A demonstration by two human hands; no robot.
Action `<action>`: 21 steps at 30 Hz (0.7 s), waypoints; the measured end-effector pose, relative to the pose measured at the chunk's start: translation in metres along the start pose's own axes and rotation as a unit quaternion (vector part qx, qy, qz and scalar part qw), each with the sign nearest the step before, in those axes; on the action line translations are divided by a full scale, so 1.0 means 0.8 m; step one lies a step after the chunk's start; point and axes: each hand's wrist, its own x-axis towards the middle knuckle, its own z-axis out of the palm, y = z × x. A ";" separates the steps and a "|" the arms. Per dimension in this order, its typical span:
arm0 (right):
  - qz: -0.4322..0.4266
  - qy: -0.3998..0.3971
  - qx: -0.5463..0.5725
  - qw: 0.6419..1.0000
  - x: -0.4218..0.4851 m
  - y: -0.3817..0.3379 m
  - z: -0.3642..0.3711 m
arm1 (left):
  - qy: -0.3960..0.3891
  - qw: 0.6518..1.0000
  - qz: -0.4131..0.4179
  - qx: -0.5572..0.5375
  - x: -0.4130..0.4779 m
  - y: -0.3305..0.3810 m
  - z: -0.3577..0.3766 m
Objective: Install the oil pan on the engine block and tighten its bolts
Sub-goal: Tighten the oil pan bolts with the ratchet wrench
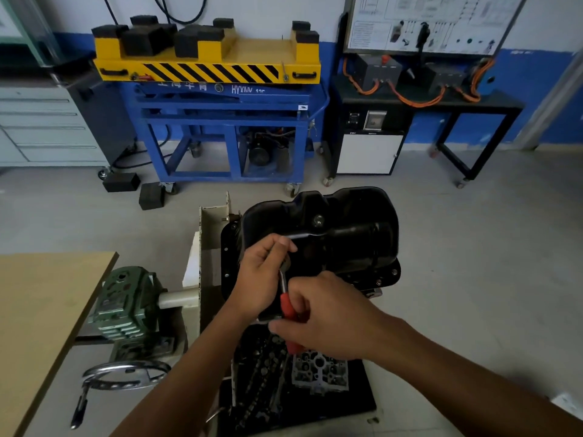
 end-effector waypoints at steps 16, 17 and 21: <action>0.046 -0.060 -0.100 0.992 0.026 0.041 -0.068 | -0.048 0.996 -0.078 -0.013 -0.004 0.014 -0.014; 0.051 -0.045 -0.123 0.990 0.031 0.045 -0.071 | -0.055 0.995 -0.081 -0.014 -0.005 0.015 -0.014; 0.062 0.030 -0.151 0.986 0.046 0.059 -0.069 | -0.076 0.993 -0.082 -0.049 -0.008 0.016 -0.012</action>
